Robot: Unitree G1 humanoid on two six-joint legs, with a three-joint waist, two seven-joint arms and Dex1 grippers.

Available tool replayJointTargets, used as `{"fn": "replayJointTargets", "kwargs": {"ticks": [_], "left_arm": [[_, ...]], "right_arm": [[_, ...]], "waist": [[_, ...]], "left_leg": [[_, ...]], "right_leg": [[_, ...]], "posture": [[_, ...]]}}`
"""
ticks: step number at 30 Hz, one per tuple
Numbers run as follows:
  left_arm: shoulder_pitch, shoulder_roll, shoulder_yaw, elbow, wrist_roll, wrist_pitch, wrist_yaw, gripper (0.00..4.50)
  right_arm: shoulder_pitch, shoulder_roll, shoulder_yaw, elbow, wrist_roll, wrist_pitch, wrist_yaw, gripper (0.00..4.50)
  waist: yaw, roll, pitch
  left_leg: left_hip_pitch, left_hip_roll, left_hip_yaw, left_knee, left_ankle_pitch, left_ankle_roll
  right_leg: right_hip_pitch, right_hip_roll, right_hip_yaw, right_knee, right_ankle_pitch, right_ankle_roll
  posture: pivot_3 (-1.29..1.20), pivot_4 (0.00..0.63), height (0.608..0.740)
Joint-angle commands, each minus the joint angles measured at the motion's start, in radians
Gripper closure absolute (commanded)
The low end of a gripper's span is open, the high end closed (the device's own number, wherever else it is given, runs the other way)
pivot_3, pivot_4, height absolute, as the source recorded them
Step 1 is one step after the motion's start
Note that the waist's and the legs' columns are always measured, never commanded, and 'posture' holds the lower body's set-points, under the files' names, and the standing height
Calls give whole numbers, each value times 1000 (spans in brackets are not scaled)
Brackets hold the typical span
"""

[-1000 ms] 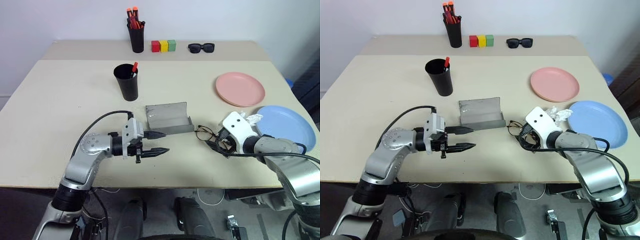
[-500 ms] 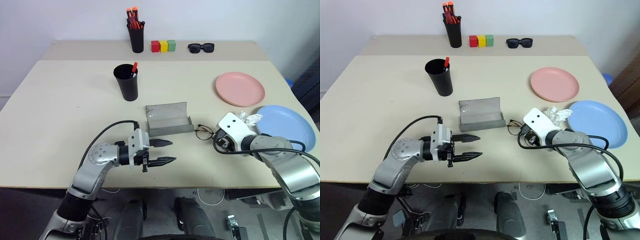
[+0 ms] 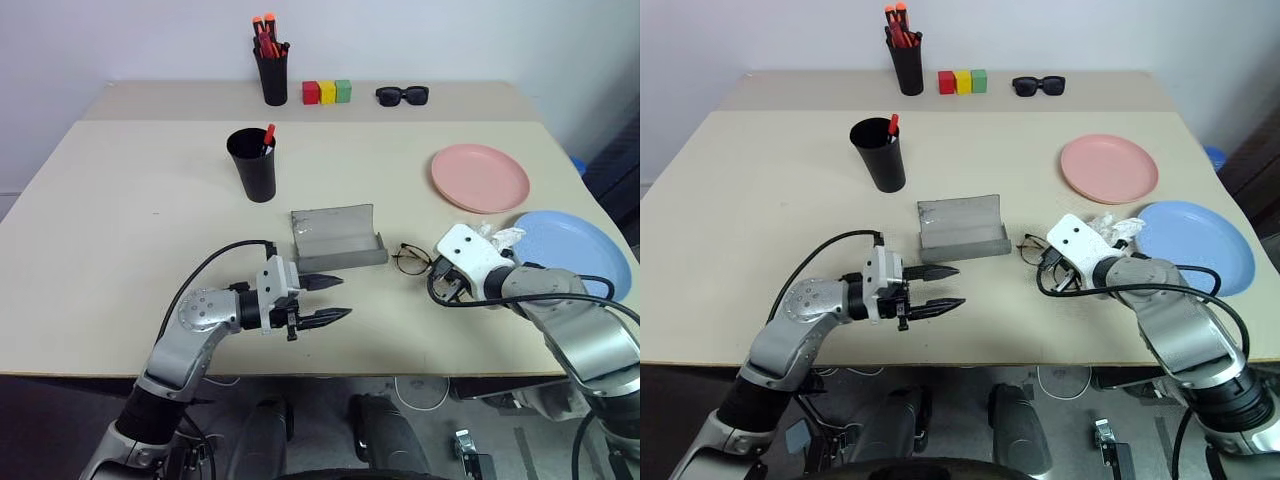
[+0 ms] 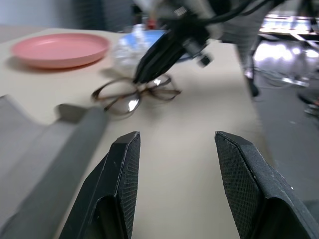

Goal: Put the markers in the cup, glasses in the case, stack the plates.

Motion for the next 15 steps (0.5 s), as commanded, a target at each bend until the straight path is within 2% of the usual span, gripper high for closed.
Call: {"fn": "replayJointTargets", "kwargs": {"ticks": [1,5,8,12,15], "left_arm": [[31,1,102,-4,-48,-7,64,2089],[57,17,175,-10,-87,30,107,2089],[85,48,223,-24,-106,53,122,2089],[97,80,245,-46,-110,84,142,2089],[99,83,248,-77,-117,109,171,2089]], "right_arm": [[-79,-35,-23,-54,-22,-149,49,4451],[-178,-16,15,-30,-20,-240,101,4451],[-305,66,105,34,-18,-370,173,4451],[-453,214,249,263,-80,-558,246,4451],[-494,274,300,432,-144,-686,260,4451]], "waist": [[-5,0,0],[-5,0,0],[-9,0,0],[-7,0,0],[2,0,0]], "left_leg": [[0,0,0,0,0,0],[0,1,1,-1,0,0],[0,1,1,-1,0,0],[0,1,1,-1,0,0],[0,1,0,-1,0,0]], "right_leg": [[0,0,0,0,0,0],[-1,1,0,0,0,0],[-1,1,0,0,0,0],[-1,1,0,1,0,-1],[-1,0,0,0,0,-1]], "posture": [[0,150,740],[0,150,740],[0,150,740],[0,150,740],[0,150,740]]}}
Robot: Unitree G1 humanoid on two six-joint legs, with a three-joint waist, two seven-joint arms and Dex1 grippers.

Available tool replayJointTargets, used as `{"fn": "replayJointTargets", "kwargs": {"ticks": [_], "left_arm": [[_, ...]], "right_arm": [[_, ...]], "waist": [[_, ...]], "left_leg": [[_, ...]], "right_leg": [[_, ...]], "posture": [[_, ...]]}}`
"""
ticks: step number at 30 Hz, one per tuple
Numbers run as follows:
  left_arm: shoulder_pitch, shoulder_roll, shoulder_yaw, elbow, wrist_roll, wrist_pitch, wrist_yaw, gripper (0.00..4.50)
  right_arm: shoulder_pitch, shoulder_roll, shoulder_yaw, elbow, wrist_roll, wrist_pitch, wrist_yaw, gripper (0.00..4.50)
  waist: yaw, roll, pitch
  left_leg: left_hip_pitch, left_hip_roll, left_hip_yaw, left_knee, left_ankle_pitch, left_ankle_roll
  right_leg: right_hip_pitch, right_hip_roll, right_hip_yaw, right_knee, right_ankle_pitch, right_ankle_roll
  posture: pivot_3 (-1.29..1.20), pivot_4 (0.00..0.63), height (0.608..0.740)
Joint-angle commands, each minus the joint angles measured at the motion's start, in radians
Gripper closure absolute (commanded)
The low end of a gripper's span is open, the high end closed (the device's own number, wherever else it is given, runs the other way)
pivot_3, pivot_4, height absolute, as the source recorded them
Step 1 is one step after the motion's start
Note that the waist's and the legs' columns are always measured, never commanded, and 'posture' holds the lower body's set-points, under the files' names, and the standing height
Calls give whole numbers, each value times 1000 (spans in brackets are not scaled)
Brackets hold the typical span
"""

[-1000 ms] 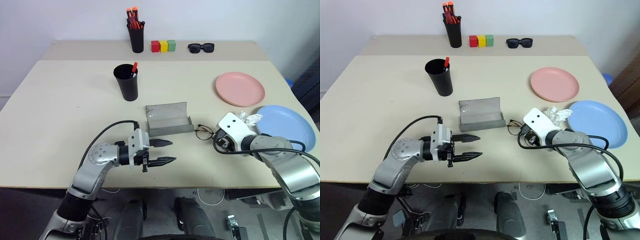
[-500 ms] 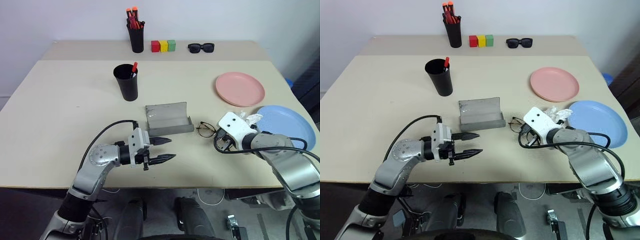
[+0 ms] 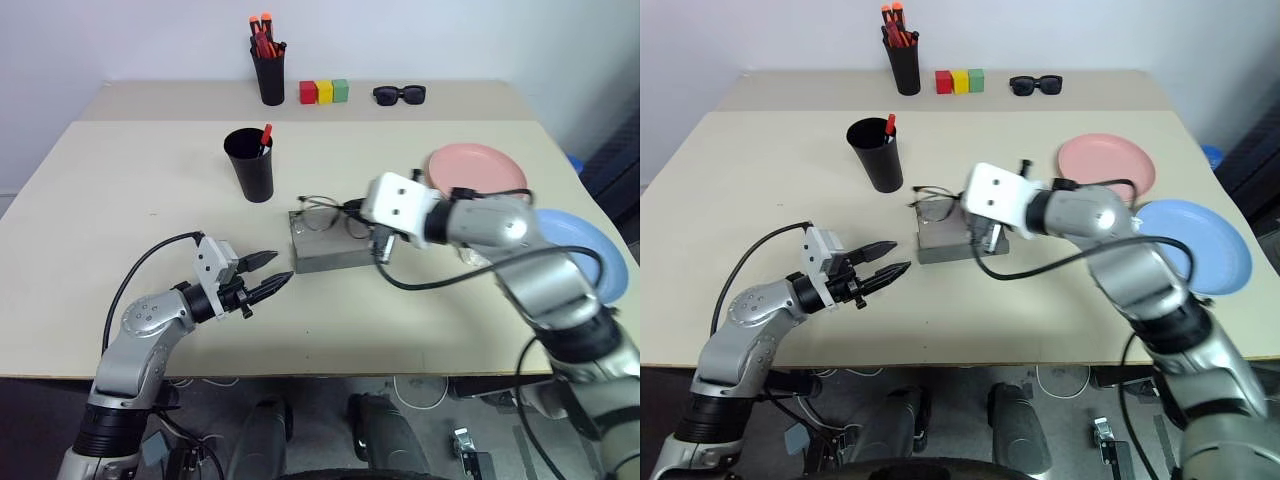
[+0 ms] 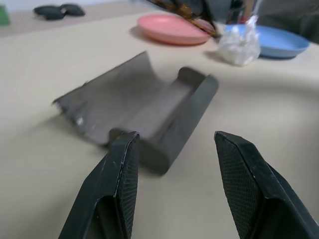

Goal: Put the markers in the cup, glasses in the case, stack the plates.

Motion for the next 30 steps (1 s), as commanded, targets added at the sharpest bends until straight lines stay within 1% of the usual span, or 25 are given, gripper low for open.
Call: {"fn": "replayJointTargets", "kwargs": {"ticks": [1,3,6,10,13,17,18,19,21,23,26,28,29,30], "left_arm": [[2,10,19,-80,-21,24,35,2089],[16,10,16,-116,-22,41,56,2089],[30,13,16,-152,-27,62,76,2089],[35,15,14,-172,-33,79,85,2089],[27,16,13,-162,-35,81,79,2089],[8,14,8,-134,-32,80,68,2089],[0,14,4,-123,-27,80,66,2089],[-12,13,-1,-110,-20,82,68,2089],[-36,5,-3,-89,-24,103,80,2089],[-69,-14,11,-70,-66,160,102,2089],[-125,-34,24,-47,-109,232,126,2967],[-182,-45,8,-22,-105,266,145,4016],[-210,-54,0,-7,-102,279,156,4438],[-244,-65,-8,12,-100,296,167,4438]], "right_arm": [[-39,41,30,168,-74,-149,14,4451],[-48,64,38,255,-101,-207,17,4451],[-35,57,38,313,-143,-270,33,4451],[13,24,14,284,-157,-270,75,4451],[53,9,-1,223,-136,-251,116,4451],[74,20,-18,185,-121,-198,145,4451],[74,23,-25,178,-123,-186,139,3863],[73,26,-35,172,-127,-175,129,3597],[72,30,-55,161,-140,-160,104,2649],[75,28,-71,148,-151,-148,85,1621],[93,17,-95,115,-156,-129,72,1581],[119,5,-120,73,-148,-100,68,1581],[132,-1,-131,52,-145,-87,68,1581],[147,-6,-141,29,-143,-73,68,1581]], "waist": [[3,0,0],[1,0,0],[-1,0,0],[-2,0,0],[-3,0,0],[-4,0,0],[-4,0,0],[-3,0,0],[-3,0,0],[-1,0,0],[0,0,0],[1,0,0],[1,0,0],[1,0,0]], "left_leg": [[0,0,0,0,0,0],[-1,-1,0,0,0,0],[0,-1,0,0,0,0],[0,0,0,-1,0,0],[0,0,0,-1,0,0],[0,0,0,-1,0,0],[0,0,0,-1,0,0],[0,0,0,-1,0,0],[0,0,0,-1,0,0],[0,-1,0,-1,0,0],[0,-1,0,0,0,0],[0,-1,0,0,0,0],[0,-1,-1,0,0,0],[0,-1,-1,0,0,0]], "right_leg": [[0,0,0,0,0,0],[0,-2,0,-1,0,0],[0,-2,0,0,0,0],[-1,0,0,1,0,0],[-1,0,0,1,0,0],[-1,0,0,1,0,-1],[-1,0,0,1,0,-1],[-1,0,0,1,0,-1],[-1,0,0,1,0,-1],[-1,0,0,1,0,-1],[-1,0,0,1,1,0],[-1,0,0,1,1,0],[-1,0,0,1,1,0],[-1,0,-1,1,1,1]], "posture": [[0,150,740],[0,150,740],[0,150,740],[0,150,740],[0,150,740],[0,150,740],[0,150,740],[0,150,740],[0,150,740],[0,150,740],[0,150,740],[0,150,740],[0,150,740],[0,150,740]]}}
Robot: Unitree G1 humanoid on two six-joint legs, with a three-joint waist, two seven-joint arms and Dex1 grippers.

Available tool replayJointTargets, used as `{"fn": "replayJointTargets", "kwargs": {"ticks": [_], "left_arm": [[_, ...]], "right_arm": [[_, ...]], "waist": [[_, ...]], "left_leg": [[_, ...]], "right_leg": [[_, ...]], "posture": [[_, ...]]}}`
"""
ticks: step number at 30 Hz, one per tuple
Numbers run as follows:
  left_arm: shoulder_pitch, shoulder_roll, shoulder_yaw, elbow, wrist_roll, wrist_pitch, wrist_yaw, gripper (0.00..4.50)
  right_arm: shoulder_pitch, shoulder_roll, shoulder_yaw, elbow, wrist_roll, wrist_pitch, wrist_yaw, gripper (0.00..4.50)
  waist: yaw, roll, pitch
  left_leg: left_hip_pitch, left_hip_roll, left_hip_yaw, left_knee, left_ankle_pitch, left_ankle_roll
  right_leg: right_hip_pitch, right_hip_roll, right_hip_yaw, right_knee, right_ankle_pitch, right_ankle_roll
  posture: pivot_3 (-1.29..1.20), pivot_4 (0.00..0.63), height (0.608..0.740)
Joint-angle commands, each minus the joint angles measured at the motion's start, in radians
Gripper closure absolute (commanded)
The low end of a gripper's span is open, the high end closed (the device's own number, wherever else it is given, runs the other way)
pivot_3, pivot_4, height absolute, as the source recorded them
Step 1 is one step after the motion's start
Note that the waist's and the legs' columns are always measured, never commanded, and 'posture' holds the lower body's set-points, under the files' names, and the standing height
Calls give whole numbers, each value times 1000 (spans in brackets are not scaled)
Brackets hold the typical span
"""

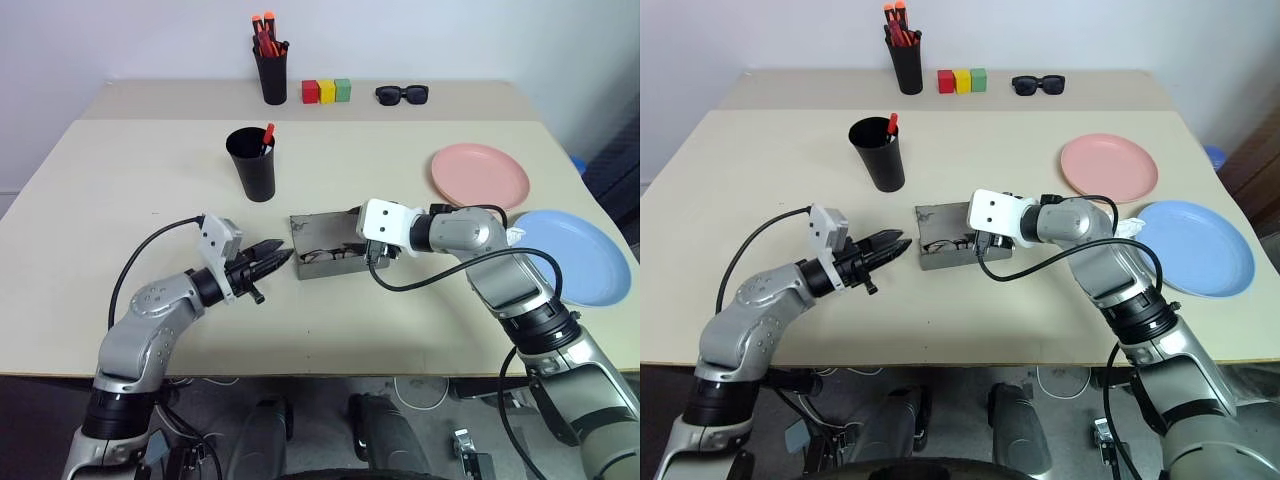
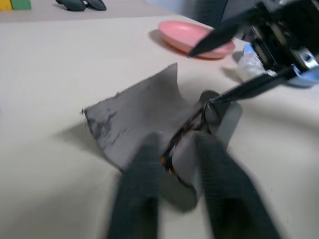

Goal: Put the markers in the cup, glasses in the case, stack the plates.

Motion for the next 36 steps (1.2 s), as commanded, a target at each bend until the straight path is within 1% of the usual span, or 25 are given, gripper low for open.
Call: {"fn": "replayJointTargets", "kwargs": {"ticks": [1,6,9,11,13,15,18,22,26,28,32,36], "left_arm": [[-104,-30,-25,37,-4,50,39,4438],[-361,-84,-127,249,120,136,136,4438],[-520,-133,-139,398,145,157,151,4438],[-610,-158,-148,516,163,172,147,4438],[-700,-173,-192,664,215,165,126,4438],[-772,-191,-228,798,261,135,94,4438],[-857,-218,-244,971,300,76,35,4438],[-923,-234,-266,1133,348,10,-70,4438],[-948,-237,-301,1236,420,-64,-145,4438],[-950,-236,-301,1252,438,-87,-177,4438],[-932,-217,-293,1214,448,-79,-250,4438],[-907,-199,-269,1176,439,-56,-274,4438]], "right_arm": [[37,-31,-63,-111,10,44,-8,1581],[156,-79,-128,-271,27,142,-8,1581],[251,-113,-193,-387,63,220,-3,1581],[304,-132,-229,-444,88,258,0,1581],[368,-149,-267,-500,115,284,2,1581],[415,-155,-299,-543,141,313,-5,1581],[457,-146,-344,-589,181,363,-25,1581],[506,-156,-380,-631,204,388,-46,1581],[518,-164,-385,-643,215,394,-66,1581],[519,-167,-386,-641,219,394,-75,1581],[521,-173,-384,-628,222,383,-90,1581],[521,-178,-378,-615,229,372,-97,1581]], "waist": [[1,0,0],[1,-1,0],[0,-1,0],[0,-1,0],[-2,-1,0],[-4,-1,0],[-5,-1,1],[-2,-2,1],[-2,-2,1],[-2,-2,1],[-1,-2,1],[-2,-2,1]], "left_leg": [[0,0,0,0,0,0],[0,-1,-1,1,0,0],[0,-2,-1,1,0,0],[0,-2,-1,0,0,0],[0,-2,-1,0,0,0],[0,-2,-1,0,0,0],[0,-2,-1,0,0,0],[-1,-2,-1,0,0,0],[-2,-2,-1,0,0,0],[-2,-2,-1,0,0,0],[-2,-2,-1,0,0,0],[-2,-2,-1,0,0,0]], "right_leg": [[0,0,0,0,0,1],[2,0,-1,0,1,2],[1,0,0,0,1,3],[1,0,-1,0,1,3],[1,0,-1,-1,1,3],[1,0,-1,-1,1,3],[1,0,0,-1,0,4],[0,0,0,-1,0,4],[0,0,0,-1,0,4],[0,0,0,-1,0,4],[0,0,0,-1,0,4],[0,0,0,-1,0,4]], "posture": [[0,150,740],[0,150,740],[0,150,740],[0,150,740],[0,150,740],[0,150,740],[0,150,740],[0,150,740],[0,150,740],[0,150,740],[0,150,740],[0,150,740]]}}
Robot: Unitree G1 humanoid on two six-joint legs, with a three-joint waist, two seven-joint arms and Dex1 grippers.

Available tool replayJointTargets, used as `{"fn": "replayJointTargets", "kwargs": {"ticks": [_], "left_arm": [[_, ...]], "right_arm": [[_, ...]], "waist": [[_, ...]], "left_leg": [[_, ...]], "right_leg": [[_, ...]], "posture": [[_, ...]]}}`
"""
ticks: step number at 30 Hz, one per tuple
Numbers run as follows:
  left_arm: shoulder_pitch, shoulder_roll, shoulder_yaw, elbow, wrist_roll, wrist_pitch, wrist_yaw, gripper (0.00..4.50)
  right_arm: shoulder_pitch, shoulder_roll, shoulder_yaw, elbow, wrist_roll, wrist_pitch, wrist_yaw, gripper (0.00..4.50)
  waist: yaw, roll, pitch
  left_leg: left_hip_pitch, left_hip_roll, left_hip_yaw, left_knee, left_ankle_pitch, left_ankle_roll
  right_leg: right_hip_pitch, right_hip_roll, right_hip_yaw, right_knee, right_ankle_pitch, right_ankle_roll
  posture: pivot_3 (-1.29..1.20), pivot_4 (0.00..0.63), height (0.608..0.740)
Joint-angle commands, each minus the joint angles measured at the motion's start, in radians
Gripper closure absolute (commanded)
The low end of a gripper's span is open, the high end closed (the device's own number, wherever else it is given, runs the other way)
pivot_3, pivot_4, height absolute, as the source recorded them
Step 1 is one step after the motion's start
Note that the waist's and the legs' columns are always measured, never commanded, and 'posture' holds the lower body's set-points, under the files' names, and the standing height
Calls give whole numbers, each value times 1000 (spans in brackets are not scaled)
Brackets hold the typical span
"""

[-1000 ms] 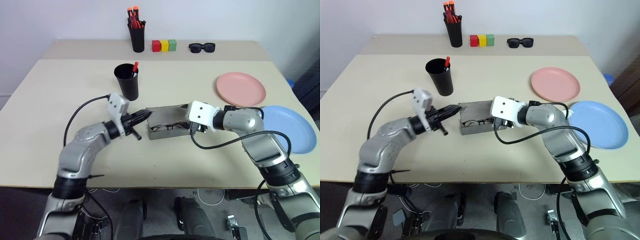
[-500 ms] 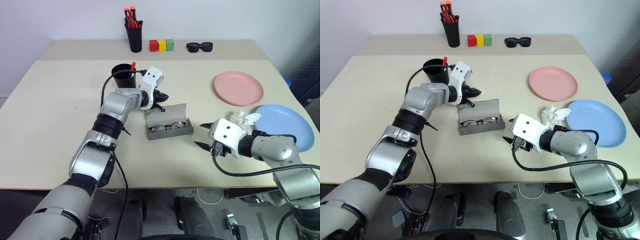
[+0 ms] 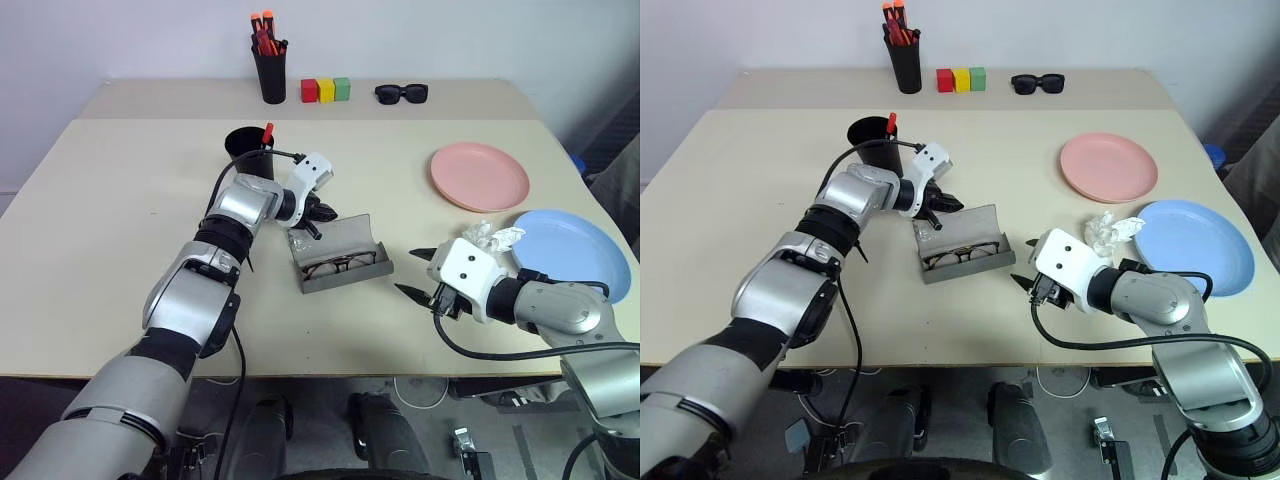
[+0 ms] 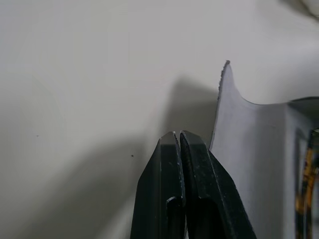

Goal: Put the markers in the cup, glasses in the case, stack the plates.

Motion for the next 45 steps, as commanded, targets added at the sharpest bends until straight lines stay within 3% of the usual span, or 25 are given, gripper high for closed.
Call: {"fn": "replayJointTargets", "kwargs": {"ticks": [1,7,11,22,28,33,40,45], "left_arm": [[3,15,44,-36,-11,20,1,4438],[-22,18,88,62,18,-7,110,4438],[-10,18,62,56,41,-32,44,4438],[194,127,-12,-388,-7,23,-311,4438],[355,187,-42,-673,-33,66,-345,4438],[445,206,-43,-796,-52,43,-322,4438],[533,101,109,-858,-148,-123,-150,4438],[644,89,140,-1026,-247,-162,-144,4438]], "right_arm": [[0,-14,-26,-8,11,-22,-11,1581],[-10,-15,-11,17,12,-45,-10,1581],[-13,-15,-6,27,12,-57,-13,1581],[-14,-12,-6,42,10,-70,-31,1581],[-25,-7,8,64,5,-81,-46,1581],[-34,-9,13,92,-7,-97,-62,1581],[-197,4,50,302,-137,-113,-195,1581],[-383,34,131,672,-284,-193,-324,1581]], "waist": [[0,0,0],[0,0,0],[1,0,0],[-3,0,0],[1,0,0],[2,1,0],[2,1,0],[-4,2,-1]], "left_leg": [[0,0,0,0,0,0],[0,0,0,0,0,0],[0,0,0,0,0,0],[0,1,0,0,0,0],[0,1,0,0,0,0],[0,1,0,1,0,0],[1,1,1,2,0,0],[2,1,2,0,0,0]], "right_leg": [[0,0,0,0,0,0],[0,0,0,0,0,0],[0,0,0,0,0,0],[0,0,0,1,0,0],[0,0,1,1,0,0],[1,0,0,1,-1,-2],[1,0,1,1,-1,-3],[1,0,1,1,0,-2]], "posture": [[0,150,740],[0,150,740],[0,150,740],[0,150,740],[0,150,740],[0,150,740],[0,150,740],[0,150,740]]}}
